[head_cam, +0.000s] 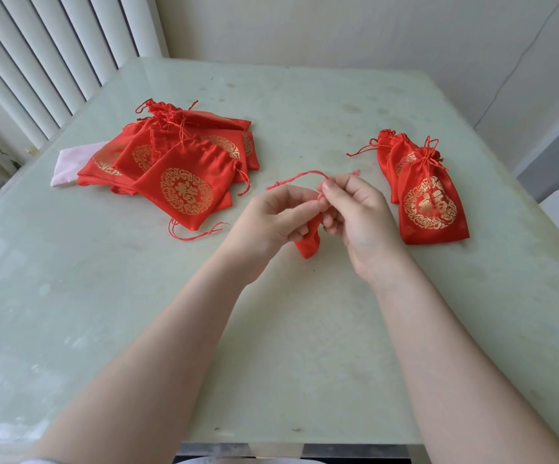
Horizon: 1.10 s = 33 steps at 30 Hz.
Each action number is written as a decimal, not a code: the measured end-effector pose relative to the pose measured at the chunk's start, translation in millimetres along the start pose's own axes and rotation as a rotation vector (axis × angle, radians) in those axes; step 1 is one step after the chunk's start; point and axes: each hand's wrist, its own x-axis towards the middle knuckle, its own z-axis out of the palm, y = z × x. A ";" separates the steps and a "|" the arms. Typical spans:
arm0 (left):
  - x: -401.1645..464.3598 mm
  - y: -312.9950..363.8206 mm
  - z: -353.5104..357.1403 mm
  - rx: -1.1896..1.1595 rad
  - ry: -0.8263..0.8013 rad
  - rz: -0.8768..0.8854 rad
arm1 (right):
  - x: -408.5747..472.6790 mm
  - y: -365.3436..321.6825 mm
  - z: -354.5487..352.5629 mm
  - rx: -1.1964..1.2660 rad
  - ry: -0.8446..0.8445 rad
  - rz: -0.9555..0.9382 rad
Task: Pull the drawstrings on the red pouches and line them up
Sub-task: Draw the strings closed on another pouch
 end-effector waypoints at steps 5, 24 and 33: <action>-0.6 -0.3 -3.1 0.209 0.031 0.056 | -1.7 -0.7 1.0 -0.028 -0.016 -0.021; -2.2 3.0 4.5 0.268 -0.088 -0.040 | -3.4 -6.4 -0.3 -0.048 -0.072 -0.226; -1.4 -4.0 4.5 0.363 -0.103 0.007 | -4.4 -0.8 7.3 -0.044 -0.157 -0.134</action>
